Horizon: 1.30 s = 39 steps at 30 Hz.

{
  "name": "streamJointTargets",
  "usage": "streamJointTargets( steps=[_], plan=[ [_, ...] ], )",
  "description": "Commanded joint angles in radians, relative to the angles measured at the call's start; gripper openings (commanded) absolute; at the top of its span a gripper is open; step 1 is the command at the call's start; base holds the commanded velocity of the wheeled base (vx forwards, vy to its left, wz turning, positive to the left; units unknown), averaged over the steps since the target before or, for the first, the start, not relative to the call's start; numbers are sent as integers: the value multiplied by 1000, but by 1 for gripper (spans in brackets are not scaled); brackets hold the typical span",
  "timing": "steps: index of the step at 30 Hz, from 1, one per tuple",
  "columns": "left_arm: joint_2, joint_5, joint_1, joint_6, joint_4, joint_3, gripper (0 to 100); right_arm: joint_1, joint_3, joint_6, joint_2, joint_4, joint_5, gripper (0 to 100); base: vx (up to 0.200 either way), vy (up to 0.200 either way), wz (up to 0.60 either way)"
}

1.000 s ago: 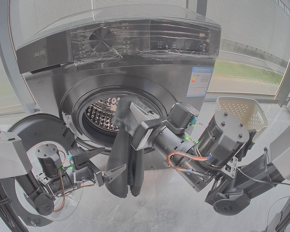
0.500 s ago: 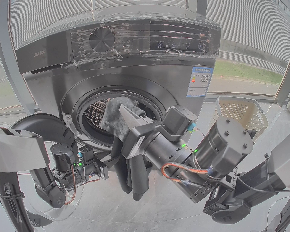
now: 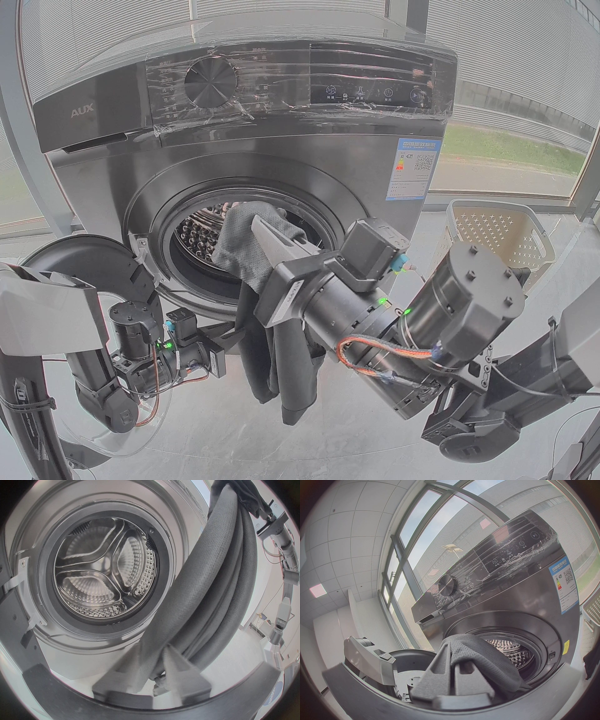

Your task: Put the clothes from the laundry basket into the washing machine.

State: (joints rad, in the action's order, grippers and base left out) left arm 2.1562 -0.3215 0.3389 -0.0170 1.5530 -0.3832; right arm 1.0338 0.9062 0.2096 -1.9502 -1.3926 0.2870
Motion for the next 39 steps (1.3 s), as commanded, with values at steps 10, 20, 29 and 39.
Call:
streamJointTargets(
  steps=[10, 20, 29, 39],
  plan=[
    [4, -16, 52, -3, 12, 32, 100, 11, 0, -1, -10, 0, 0, 0, 0, 0, 0],
    [88, -5, 58, 0, 13, -66, 100, 32, 0, 1, -19, 0, 1, 0, 0, 0, 0],
    [90, -5, 60, 8, 13, -74, 0, 32, 2, 1, -21, -11, 3, 0, 0, 0, 0],
    [-27, 9, -15, 35, 12, -100, 0, -61, -151, -1, 22, -13, 18, 0, 0, 0, 0]
  ],
)
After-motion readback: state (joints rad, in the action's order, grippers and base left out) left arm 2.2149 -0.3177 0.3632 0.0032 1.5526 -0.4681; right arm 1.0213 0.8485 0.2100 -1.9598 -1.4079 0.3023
